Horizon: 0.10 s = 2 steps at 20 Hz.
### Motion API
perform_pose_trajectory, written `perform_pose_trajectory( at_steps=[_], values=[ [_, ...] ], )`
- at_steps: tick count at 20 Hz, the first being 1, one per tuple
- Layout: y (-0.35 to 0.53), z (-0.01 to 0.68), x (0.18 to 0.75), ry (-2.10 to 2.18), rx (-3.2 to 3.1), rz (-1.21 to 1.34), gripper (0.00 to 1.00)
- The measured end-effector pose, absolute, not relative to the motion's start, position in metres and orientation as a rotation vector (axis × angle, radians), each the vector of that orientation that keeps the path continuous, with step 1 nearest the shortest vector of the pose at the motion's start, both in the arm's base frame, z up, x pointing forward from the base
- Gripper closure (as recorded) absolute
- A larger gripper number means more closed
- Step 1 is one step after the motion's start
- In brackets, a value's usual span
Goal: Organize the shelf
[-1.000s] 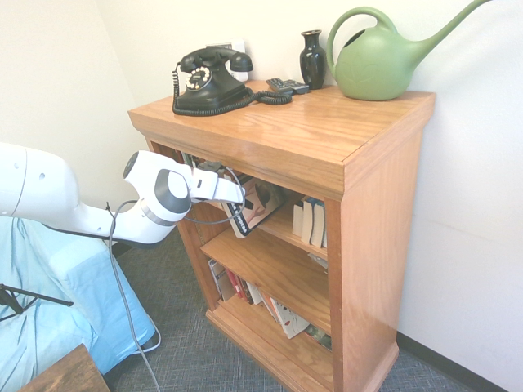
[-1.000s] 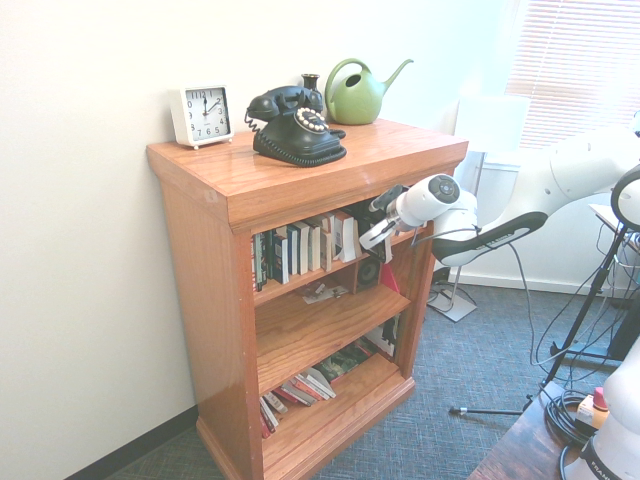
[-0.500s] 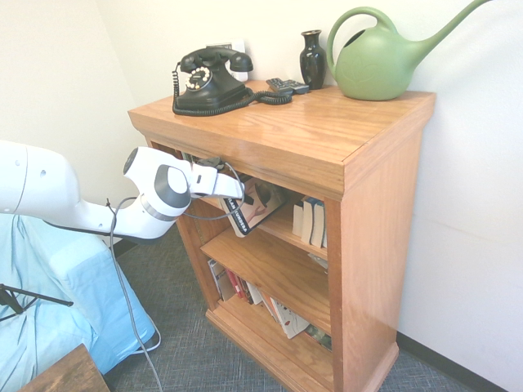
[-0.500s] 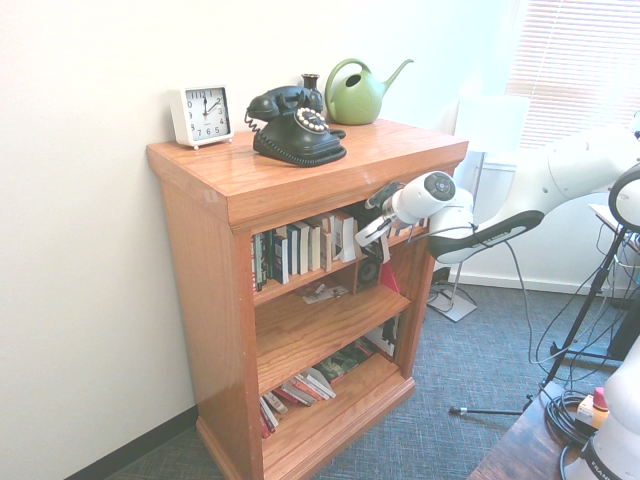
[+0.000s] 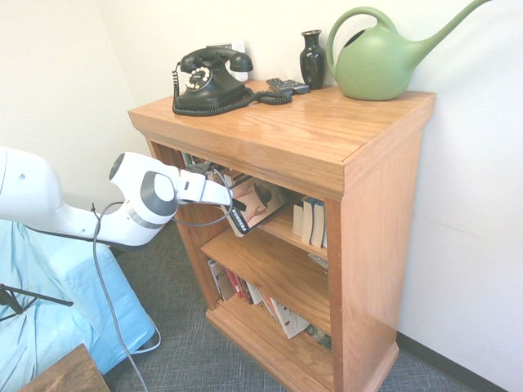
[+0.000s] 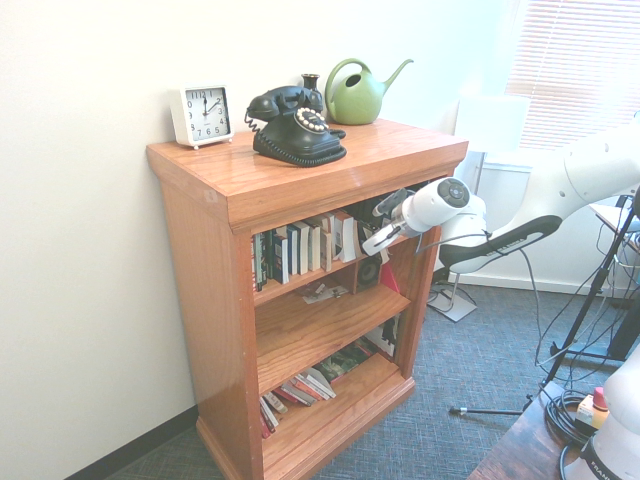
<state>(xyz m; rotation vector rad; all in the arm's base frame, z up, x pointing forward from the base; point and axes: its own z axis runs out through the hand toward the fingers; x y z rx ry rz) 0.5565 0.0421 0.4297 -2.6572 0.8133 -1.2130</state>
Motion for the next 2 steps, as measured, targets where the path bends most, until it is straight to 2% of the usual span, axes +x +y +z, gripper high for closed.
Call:
perform_pose_trajectory(
  at_steps=[2],
  values=[
    [0.045,0.434,0.535,0.807,-2.652,-1.213,0.0]
  ],
)
